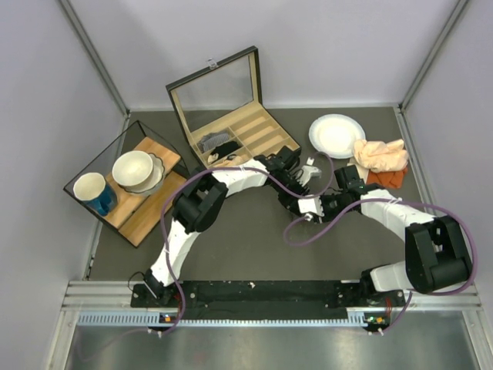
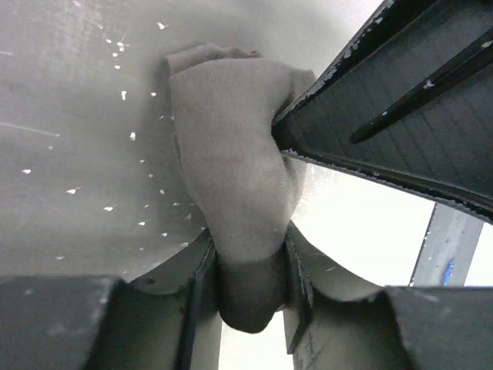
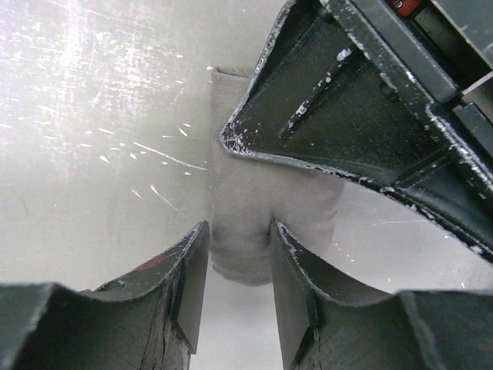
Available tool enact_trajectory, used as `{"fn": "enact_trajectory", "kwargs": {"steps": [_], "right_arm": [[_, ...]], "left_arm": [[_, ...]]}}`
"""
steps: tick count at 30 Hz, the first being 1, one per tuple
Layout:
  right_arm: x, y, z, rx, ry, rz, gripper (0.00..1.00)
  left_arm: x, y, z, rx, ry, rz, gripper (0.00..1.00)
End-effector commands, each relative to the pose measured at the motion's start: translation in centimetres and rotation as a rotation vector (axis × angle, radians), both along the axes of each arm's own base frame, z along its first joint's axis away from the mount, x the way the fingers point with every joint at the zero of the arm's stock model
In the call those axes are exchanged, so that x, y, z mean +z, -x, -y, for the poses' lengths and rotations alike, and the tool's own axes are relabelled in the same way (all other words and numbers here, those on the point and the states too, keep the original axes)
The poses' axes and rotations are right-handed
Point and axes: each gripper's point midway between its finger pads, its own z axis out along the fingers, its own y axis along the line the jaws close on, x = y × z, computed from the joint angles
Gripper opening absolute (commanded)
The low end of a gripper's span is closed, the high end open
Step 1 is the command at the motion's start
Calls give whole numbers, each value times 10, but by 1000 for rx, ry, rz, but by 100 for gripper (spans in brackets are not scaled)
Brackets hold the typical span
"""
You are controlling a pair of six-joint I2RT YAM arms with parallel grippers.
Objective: Roll the underwear
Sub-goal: Pick up the underwear from the center of the board.
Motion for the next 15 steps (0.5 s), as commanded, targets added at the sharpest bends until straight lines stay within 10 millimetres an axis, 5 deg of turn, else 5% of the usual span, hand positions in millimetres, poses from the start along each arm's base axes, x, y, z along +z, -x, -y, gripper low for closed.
{"fn": "enact_trajectory", "kwargs": {"steps": [1,5,9,15], "right_arm": [[-13,20,10,-28,57,-87,37],[-4,19,9,-37,42,-62,38],[13,19,6,-64,7,-55,43],[64,32,-7,-126,-114,-94,49]], "left_arm": [[-40,20,-22,21,-160,-103,26],[-23,1,-20,92,-110,-84,1],[2,-14,-18,119,-36,-15,0],[31,-31,-32,179,-4,82,0]]}}
